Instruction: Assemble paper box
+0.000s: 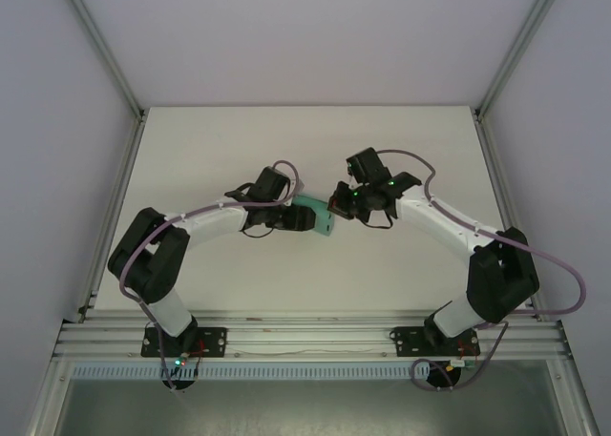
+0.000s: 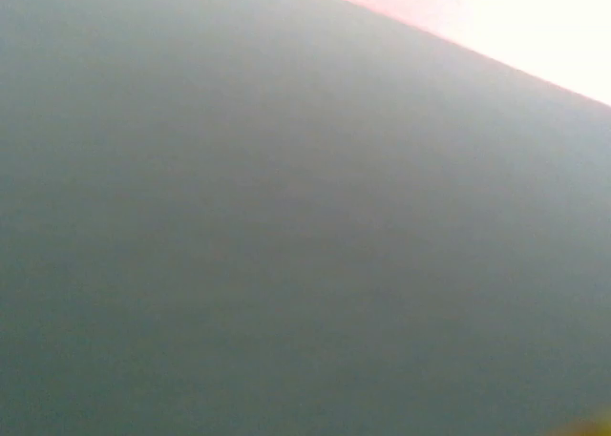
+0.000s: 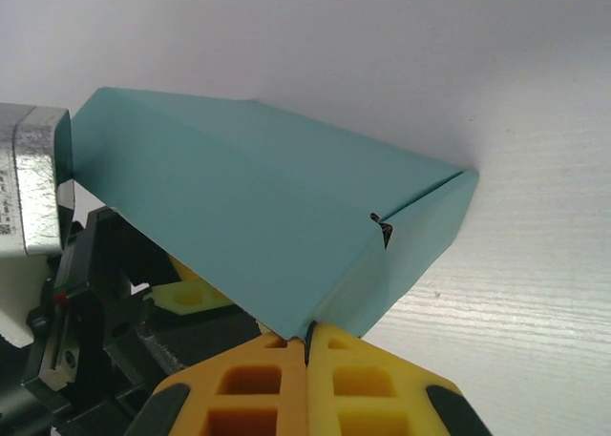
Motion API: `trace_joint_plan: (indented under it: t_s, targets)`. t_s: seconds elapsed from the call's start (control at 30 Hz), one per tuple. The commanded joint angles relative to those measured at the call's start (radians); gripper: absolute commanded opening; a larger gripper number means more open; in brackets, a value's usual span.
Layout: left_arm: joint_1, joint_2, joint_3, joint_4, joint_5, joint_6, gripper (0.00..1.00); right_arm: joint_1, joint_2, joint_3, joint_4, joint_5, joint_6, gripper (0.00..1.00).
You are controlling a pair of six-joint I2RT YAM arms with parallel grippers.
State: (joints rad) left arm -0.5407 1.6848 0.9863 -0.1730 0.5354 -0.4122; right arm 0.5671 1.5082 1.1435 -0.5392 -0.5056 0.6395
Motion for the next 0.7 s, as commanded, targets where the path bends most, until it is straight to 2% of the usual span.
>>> trace_joint_plan:
  t_s: [0.0,0.03,0.1,0.17,0.27,0.37,0.43,0.57,0.67]
  targets:
    - [-0.025,0.026,-0.014,-0.019,0.011,0.02,0.64,0.006,-0.001,0.049,-0.067,-0.002,-0.08,0.16]
    - [-0.026,0.027,-0.012,-0.016,0.015,0.017,0.64,0.006,-0.002,0.053,-0.092,0.013,-0.112,0.23]
    - [-0.025,0.027,-0.011,-0.012,0.019,0.017,0.64,0.006,-0.014,0.063,-0.147,0.087,-0.169,0.28]
    - [-0.025,0.03,-0.009,-0.018,0.014,0.021,0.64,0.006,-0.035,0.064,-0.183,0.166,-0.214,0.4]
    - [-0.025,0.035,-0.008,-0.023,0.012,0.024,0.64,0.006,-0.064,0.058,-0.185,0.227,-0.239,0.42]
    - [-0.025,0.042,-0.002,-0.016,0.024,0.021,0.64,0.006,-0.079,0.053,-0.171,0.223,-0.292,0.5]
    - [-0.025,0.046,0.002,-0.018,0.027,0.018,0.64,0.018,-0.093,0.057,-0.182,0.236,-0.384,0.55]
    - [-0.025,0.043,0.002,-0.017,0.03,0.017,0.64,0.091,-0.108,0.05,-0.175,0.334,-0.539,0.63]
    - [-0.025,0.042,0.003,-0.013,0.038,0.014,0.64,0.145,-0.068,0.058,-0.163,0.432,-0.612,0.63]
